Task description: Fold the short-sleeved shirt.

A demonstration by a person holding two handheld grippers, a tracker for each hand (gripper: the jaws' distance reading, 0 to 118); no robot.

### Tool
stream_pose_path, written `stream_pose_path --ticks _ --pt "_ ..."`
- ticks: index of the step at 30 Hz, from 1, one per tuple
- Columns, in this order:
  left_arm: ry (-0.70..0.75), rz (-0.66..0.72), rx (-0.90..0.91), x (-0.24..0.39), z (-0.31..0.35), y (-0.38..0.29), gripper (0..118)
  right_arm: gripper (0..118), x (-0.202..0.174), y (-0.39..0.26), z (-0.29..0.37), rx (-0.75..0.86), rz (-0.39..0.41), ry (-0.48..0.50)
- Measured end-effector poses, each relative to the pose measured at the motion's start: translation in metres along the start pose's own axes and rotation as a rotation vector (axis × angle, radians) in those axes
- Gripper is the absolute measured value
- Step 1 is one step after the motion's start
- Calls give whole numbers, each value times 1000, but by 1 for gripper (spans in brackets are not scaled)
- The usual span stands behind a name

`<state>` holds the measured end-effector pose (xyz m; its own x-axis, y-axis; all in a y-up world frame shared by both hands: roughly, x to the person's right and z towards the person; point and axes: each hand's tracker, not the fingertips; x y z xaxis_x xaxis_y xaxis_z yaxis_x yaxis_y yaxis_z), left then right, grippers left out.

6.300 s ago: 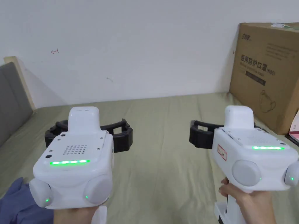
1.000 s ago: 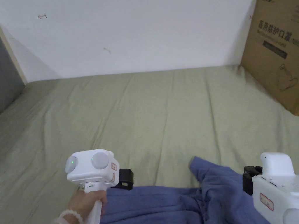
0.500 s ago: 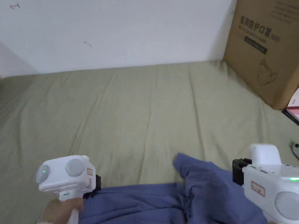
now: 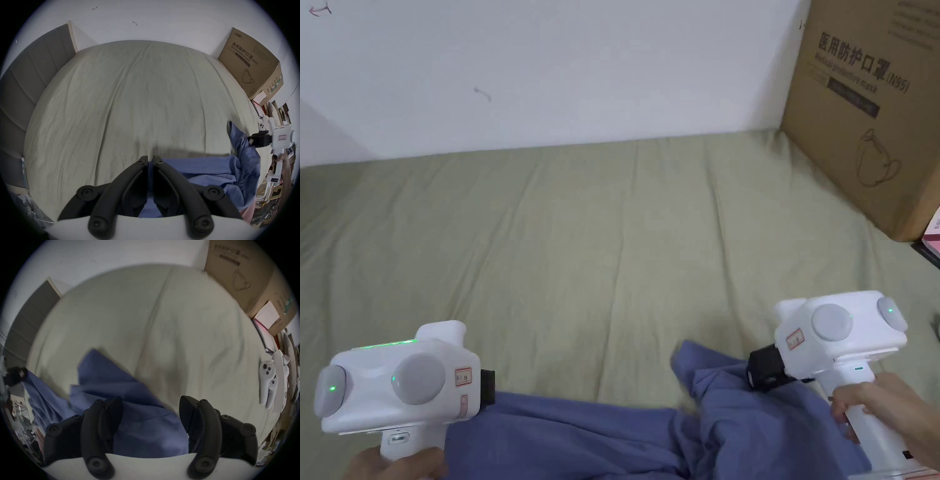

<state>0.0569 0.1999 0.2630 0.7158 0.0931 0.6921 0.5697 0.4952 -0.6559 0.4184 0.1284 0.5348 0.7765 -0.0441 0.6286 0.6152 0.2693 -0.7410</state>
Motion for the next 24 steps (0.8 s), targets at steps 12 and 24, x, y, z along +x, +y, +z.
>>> stream_pose_path --ticks 12,24 --pt "26 8 11 -8 8 2 4 5 -11 0 10 34 23 -18" --pt "142 3 219 -38 106 52 4 5 9 26 185 393 -22 -69"
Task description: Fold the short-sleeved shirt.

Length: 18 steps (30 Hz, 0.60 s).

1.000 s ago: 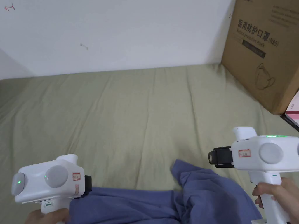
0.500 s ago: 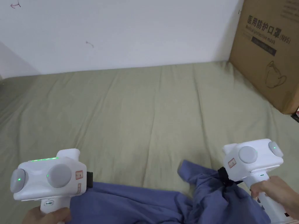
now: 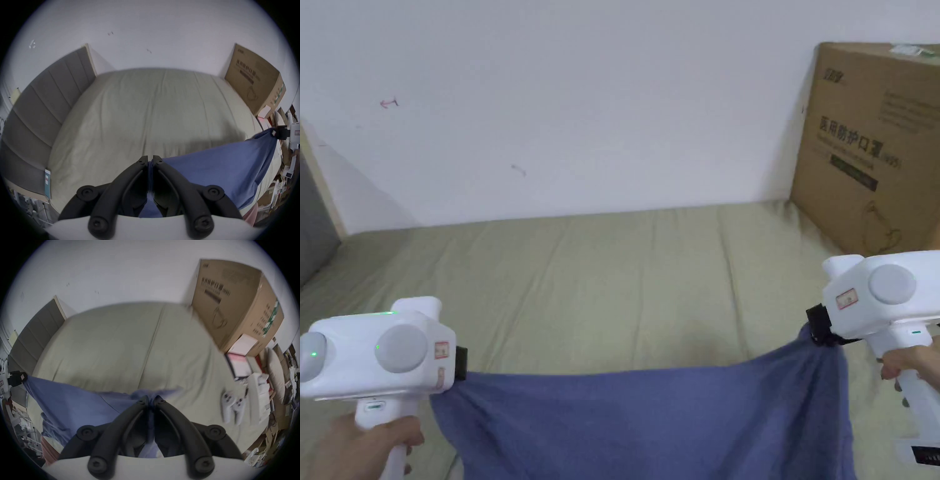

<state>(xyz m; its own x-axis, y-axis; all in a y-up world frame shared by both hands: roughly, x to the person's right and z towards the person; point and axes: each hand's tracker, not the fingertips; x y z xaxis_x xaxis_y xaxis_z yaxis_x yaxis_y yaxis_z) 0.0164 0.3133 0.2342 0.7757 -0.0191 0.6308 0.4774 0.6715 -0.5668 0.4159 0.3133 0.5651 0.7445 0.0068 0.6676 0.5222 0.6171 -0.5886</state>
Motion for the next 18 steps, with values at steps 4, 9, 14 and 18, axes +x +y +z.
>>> stream_pose_path --ticks 4,9,14,18 --pt "28 21 123 -17 50 39 4 5 8 31 60 129 -45 22" --pt "81 51 249 -29 99 86 4 5 2 69 127 285 -125 88" --pt "102 52 322 -38 134 140 4 5 -16 119 170 383 -103 49" --pt "126 66 372 -46 148 188 4 5 -19 166 190 455 -134 66"
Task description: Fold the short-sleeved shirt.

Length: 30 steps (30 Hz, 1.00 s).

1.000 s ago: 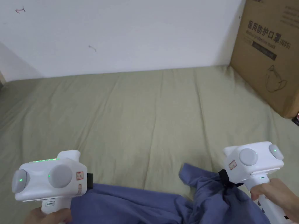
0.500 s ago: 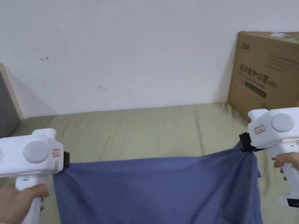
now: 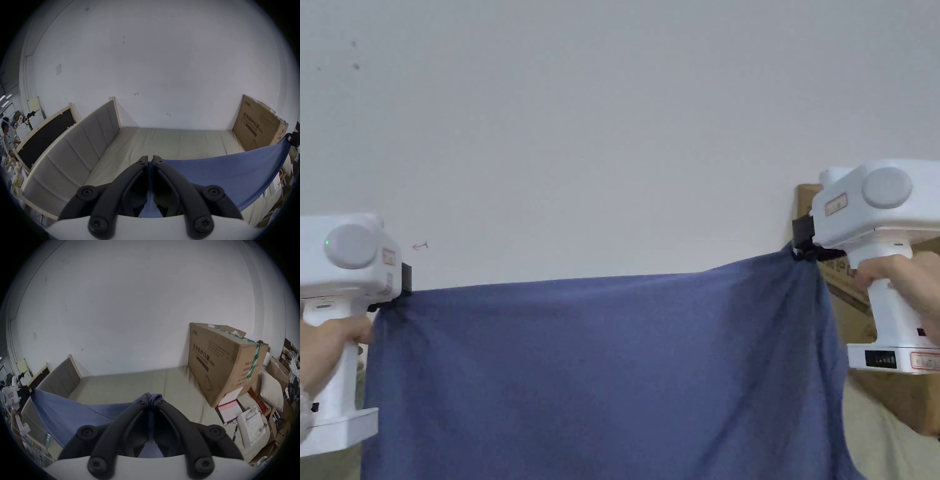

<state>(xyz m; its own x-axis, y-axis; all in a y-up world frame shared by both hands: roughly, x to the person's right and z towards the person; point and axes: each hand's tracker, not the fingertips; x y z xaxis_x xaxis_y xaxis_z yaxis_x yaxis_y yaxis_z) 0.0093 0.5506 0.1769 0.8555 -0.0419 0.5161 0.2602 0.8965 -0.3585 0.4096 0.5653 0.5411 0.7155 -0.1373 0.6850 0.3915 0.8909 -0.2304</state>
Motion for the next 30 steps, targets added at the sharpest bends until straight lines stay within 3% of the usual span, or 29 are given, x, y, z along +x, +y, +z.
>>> stream_pose_path --ticks 10,12,14,16,22,24,30 --pt "25 46 125 8 -53 112 4 5 -29 121 -41 148 -18 -28" --pt "25 56 152 12 -58 131 4 5 -31 136 -45 196 -33 -35" --pt "-1 140 210 14 -59 146 4 5 -28 146 -44 236 -113 -39" --pt "-9 88 214 19 -59 160 4 5 -26 155 -44 244 -105 -46" --pt "23 54 294 29 -66 164 4 5 -30 165 -53 283 -86 -56" --pt "30 38 286 31 -75 159 4 5 -32 162 -62 281 -31 -88" --pt "68 -15 189 45 -131 100 4 5 -27 119 -117 171 -22 -87"
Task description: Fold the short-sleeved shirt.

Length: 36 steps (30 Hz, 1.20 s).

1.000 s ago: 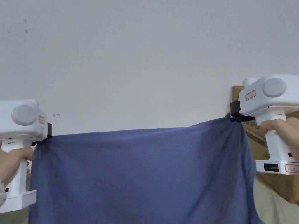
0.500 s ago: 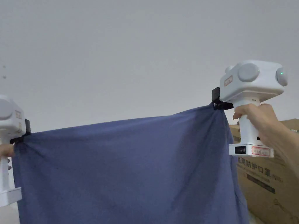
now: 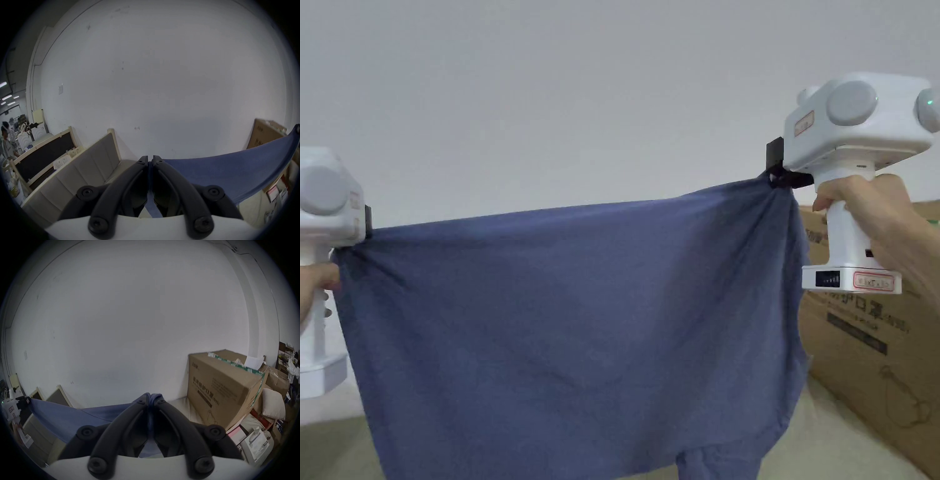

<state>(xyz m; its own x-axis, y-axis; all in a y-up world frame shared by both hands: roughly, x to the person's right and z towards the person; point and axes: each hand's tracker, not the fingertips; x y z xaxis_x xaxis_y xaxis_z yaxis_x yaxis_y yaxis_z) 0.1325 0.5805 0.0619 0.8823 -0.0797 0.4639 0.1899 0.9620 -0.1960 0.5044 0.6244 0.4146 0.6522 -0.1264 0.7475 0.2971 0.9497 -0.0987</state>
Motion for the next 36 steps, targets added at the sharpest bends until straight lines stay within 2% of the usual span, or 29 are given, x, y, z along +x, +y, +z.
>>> stream_pose_path --ticks 3,5,10,14,18,25,29,33,36 --pt "12 -13 -88 12 -31 -57 4 5 4 -50 -35 -106 23 -13" --pt "25 -50 -167 20 -58 -104 4 5 10 -93 -64 -192 -5 -24" --pt "15 -25 -337 38 -100 -217 4 5 27 -205 -116 -402 12 -66" --pt "13 -74 -467 48 -109 -288 4 5 43 -290 -131 -566 1 -79" --pt "3 -49 -543 41 -99 -332 4 5 61 -346 -125 -627 11 -78" --pt "-5 -55 -556 9 -20 -371 4 5 85 -395 -46 -667 -46 -51" --pt "-38 -134 -554 -13 48 -396 4 5 96 -423 22 -677 -76 -33" --pt "-42 -136 -563 -37 125 -422 4 5 101 -450 93 -690 -39 -18" --pt "-54 -145 -606 -56 167 -444 4 5 109 -475 142 -713 -59 -3"
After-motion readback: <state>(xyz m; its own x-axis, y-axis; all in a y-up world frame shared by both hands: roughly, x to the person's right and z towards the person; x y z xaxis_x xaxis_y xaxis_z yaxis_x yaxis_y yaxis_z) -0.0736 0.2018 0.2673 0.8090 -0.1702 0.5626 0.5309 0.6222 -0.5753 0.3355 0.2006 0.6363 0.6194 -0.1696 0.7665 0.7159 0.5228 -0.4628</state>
